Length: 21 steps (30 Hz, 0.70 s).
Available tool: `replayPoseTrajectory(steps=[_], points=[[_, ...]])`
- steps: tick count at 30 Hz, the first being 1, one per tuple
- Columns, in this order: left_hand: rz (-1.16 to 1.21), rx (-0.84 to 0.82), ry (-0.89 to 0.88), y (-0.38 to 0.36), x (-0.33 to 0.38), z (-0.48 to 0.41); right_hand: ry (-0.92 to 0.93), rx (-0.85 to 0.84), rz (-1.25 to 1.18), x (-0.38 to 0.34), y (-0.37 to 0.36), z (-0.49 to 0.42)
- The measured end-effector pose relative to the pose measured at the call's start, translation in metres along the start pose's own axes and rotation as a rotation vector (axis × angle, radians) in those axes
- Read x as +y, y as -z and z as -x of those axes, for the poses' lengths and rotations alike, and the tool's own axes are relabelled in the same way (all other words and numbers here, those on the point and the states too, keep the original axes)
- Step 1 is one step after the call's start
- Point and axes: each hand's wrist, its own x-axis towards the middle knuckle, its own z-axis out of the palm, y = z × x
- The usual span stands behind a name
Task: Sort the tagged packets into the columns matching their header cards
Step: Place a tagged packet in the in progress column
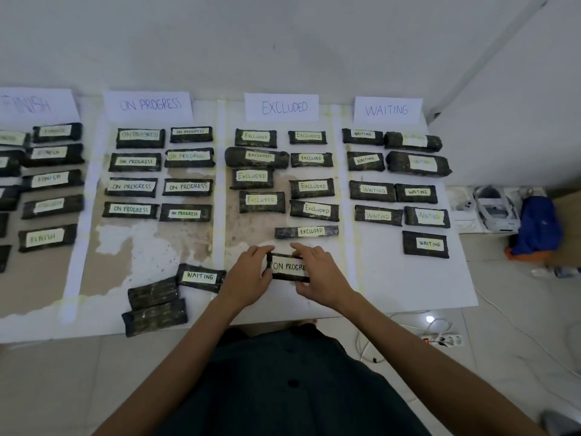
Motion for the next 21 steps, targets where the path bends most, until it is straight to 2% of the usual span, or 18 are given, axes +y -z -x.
replayPoseTrajectory(steps=[7,21], points=[[0.035,0.098,0.025,0.036,-0.029,0.007,0.088,0.028,-0.040,-0.035,-0.004,-0.037],[0.100,0.176,0.194,0.101,-0.126,0.023,0.173,-0.066,0.028,-0.121,-0.051,-0.129]])
